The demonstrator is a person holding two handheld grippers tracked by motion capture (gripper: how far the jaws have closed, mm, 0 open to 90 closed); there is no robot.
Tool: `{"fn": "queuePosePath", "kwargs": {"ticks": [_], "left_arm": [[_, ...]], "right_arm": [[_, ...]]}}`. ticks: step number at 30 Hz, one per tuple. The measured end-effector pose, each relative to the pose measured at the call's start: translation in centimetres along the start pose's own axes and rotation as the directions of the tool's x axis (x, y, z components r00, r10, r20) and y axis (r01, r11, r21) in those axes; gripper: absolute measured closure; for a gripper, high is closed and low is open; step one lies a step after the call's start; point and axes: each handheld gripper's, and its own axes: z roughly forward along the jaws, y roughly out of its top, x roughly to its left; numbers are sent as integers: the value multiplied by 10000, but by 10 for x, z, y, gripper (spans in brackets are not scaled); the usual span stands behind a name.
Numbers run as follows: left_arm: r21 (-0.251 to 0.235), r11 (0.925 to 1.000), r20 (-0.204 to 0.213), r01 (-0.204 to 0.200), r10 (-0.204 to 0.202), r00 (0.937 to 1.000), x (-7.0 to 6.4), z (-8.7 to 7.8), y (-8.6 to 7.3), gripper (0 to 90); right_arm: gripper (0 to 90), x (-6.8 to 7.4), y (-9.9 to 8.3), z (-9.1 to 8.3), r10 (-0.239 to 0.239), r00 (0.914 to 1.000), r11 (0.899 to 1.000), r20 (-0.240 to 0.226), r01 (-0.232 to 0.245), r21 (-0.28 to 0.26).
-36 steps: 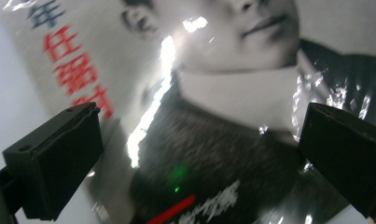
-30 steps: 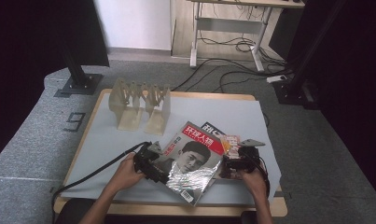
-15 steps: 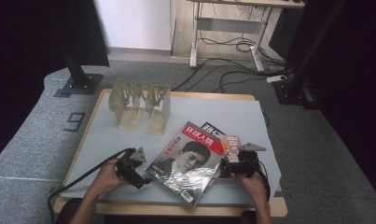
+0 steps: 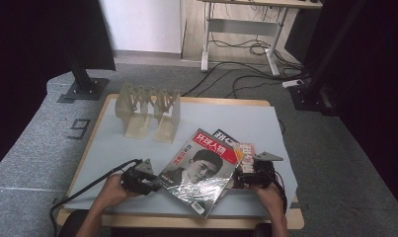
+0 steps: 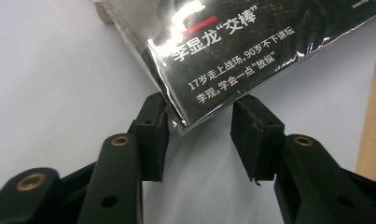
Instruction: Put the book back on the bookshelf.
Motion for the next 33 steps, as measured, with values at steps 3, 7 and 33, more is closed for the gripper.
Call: {"fn": "queuePosePath", "kwargs": {"ticks": [3, 7, 33], "left_arm": [[-126, 9999, -70, -67, 67, 10000, -1, 0, 0, 588], [-353, 9994, -120, 33, -37, 9999, -1, 1, 1, 595], [-777, 9968, 297, -171, 195, 9994, -12, 6, 10, 619]], "right_arm": [[86, -1, 0, -2, -19, 10000, 9999, -27, 19, 164], [87, -3, 0, -4, 26, 10000, 9995, -5, -26, 311], [124, -8, 3, -18, -117, 9996, 9990, 265, 106, 442]]}}
